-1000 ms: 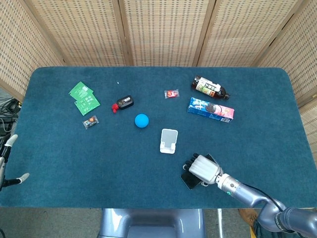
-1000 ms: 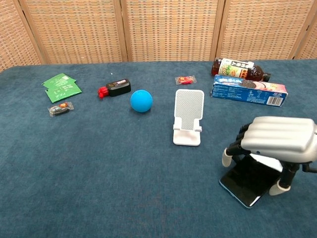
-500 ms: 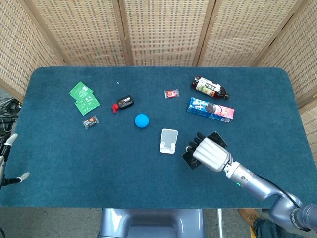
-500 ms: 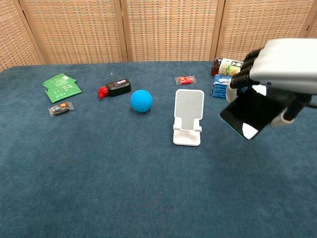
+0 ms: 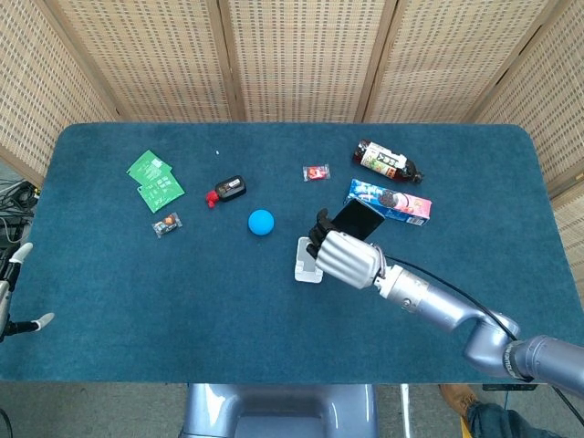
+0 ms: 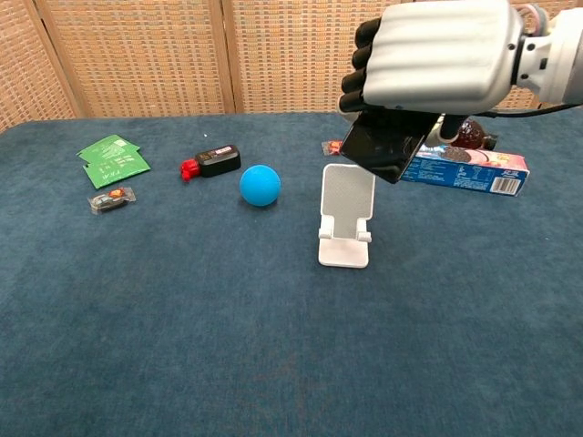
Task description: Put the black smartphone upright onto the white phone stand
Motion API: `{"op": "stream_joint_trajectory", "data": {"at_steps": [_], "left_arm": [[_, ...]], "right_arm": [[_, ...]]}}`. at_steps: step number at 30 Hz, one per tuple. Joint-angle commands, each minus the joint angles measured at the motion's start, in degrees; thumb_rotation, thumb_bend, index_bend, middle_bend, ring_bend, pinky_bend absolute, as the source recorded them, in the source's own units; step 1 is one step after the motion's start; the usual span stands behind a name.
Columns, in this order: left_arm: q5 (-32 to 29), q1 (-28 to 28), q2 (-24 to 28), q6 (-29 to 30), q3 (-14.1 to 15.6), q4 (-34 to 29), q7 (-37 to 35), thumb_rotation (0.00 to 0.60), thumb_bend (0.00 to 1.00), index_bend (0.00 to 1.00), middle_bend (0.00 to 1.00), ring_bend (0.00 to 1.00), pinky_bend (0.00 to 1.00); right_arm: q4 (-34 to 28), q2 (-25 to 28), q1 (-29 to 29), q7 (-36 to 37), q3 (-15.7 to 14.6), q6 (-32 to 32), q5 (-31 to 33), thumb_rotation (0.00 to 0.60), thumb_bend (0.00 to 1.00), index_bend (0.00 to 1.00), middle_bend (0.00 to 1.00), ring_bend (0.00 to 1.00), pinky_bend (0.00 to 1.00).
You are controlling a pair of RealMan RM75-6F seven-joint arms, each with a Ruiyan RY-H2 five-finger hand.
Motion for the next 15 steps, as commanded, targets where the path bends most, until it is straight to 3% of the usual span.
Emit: {"op": "stream_joint_trajectory", "data": {"at_steps": [1,15], "left_arm": [[-0.88,-0.36,-0.10,-0.67,-0.19,0.38,0.00,0.600,0.00,0.00,0.00,0.00,0.00],[-2.30,-0.87,0.08,-1.72,-0.39,0.83,-0.75,0.600,0.00,0.00,0.00,0.00,0.00]], "right_arm": [[2.89,-2.02,2.14,-2.65,-0.81,-1.63,-2.49,0.600,0.21,0.50,0.55,0.46,0.36],[11.48,-7.31,4.31,-6.10,-5.00,-0.34,-7.45,0.600,0.21,0.51,0.56,0.48,0.22]]}}
